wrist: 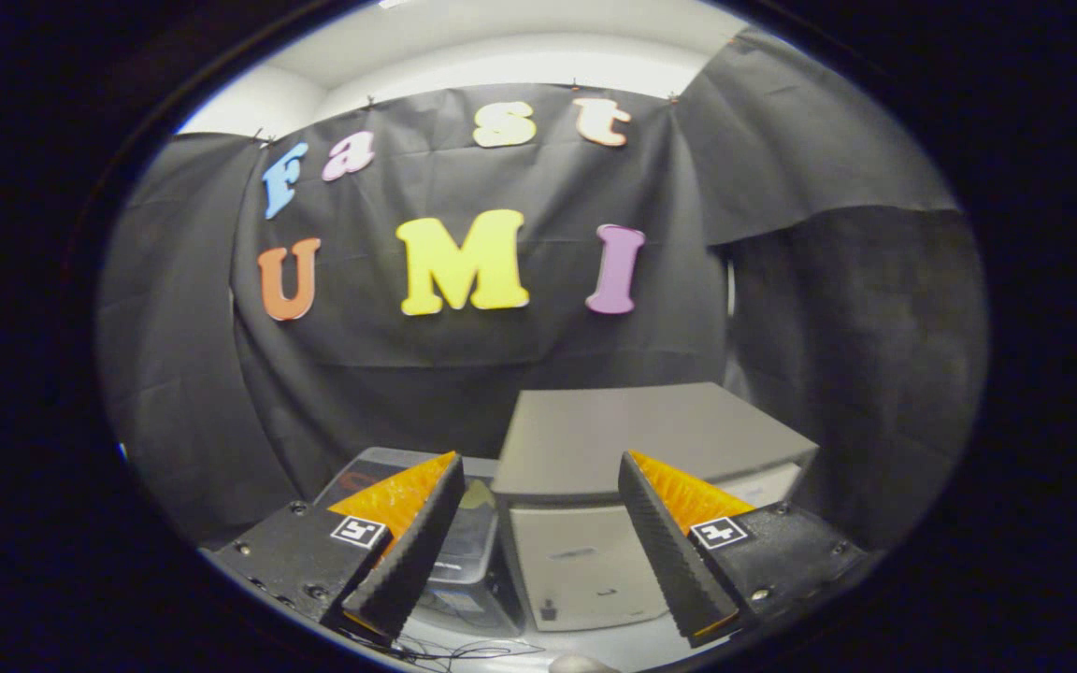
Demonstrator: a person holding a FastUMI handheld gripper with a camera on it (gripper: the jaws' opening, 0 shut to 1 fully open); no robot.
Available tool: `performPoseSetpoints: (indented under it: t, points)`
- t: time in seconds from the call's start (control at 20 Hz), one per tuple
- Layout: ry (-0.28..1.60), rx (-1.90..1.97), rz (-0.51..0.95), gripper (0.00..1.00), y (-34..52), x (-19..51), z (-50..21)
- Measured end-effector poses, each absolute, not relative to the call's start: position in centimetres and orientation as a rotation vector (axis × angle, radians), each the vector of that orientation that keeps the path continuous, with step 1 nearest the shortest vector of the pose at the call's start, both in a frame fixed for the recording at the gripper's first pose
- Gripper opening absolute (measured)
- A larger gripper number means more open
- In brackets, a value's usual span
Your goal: Put the clothes into the washing machine and then close the washing machine lid.
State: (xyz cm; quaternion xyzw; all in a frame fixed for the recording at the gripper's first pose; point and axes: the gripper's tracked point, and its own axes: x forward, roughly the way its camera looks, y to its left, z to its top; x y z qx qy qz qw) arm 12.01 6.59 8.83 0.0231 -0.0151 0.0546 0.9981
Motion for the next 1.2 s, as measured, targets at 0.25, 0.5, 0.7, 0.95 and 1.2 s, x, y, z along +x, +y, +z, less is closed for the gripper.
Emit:
performPoseSetpoints:
  t: [0.25, 0.5, 0.7, 0.95, 1.2]
  points:
    - [0.022, 0.076, 0.036, 1.0, -2.2, 7.5, 4.4]
    - [0.043, 0.05, 0.037, 1.0, -6.8, 2.9, 0.8]
    - [0.042, 0.036, 0.044, 1.0, -8.6, 0.6, -0.7]
    - [-0.027, 0.019, 0.089, 1.0, -8.1, -0.6, -0.6]
    - [-0.018, -0.005, 0.096, 1.0, -7.9, -1.8, -1.4]
